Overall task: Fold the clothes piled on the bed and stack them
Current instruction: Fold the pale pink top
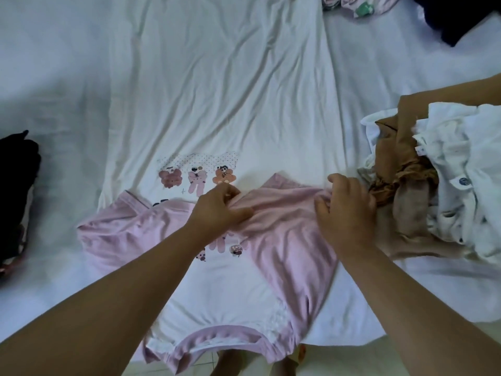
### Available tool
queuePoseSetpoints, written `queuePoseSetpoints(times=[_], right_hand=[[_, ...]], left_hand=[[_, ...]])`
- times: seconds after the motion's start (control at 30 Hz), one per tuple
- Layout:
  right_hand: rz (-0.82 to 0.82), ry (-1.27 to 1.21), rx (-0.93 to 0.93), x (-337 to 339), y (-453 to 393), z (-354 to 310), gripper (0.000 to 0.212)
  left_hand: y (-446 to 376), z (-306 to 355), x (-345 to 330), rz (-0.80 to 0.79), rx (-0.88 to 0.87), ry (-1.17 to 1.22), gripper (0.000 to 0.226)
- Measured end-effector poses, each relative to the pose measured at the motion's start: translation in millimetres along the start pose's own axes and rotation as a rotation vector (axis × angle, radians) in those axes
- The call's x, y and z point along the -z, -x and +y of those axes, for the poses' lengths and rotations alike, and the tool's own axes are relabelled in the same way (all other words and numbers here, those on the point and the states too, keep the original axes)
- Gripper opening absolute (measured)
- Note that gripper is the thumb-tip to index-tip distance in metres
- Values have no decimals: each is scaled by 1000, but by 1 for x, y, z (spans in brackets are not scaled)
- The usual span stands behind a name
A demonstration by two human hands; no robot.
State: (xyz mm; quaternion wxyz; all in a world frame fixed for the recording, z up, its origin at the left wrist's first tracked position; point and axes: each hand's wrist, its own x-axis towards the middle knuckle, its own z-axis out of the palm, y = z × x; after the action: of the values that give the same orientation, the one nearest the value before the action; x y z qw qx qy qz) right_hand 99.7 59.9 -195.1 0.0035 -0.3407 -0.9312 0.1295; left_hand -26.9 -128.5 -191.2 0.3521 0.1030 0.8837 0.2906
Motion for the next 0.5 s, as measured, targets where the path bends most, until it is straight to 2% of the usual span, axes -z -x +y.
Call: queuePoseSetpoints(times=[0.07,0.13,0.2,0.27,0.33,0.43,0.5], right_hand=[[170,-6,221,-3,23,-4,21],[134,-106,484,-8,51,-8,18],[4,-169,627,-13,78,-8,18],[-138,-165,676,-16,100,-2,20],[-225,-167,695,-19,118,11,26],[-279,-129,748,-18,140,28,33],[-333,-73,783,-18,149,38,42]], left_hand=[[11,-16,-4,245,-156,-6,45],[22,-33,-13,408,-394,-224,50],[36,-53,-25,345,-584,-419,47],[53,-73,-32,256,-676,-565,46],[73,-97,-30,241,-626,-651,50],[108,-137,-11,237,-422,-724,64],[130,-160,4,206,-355,-738,75]])
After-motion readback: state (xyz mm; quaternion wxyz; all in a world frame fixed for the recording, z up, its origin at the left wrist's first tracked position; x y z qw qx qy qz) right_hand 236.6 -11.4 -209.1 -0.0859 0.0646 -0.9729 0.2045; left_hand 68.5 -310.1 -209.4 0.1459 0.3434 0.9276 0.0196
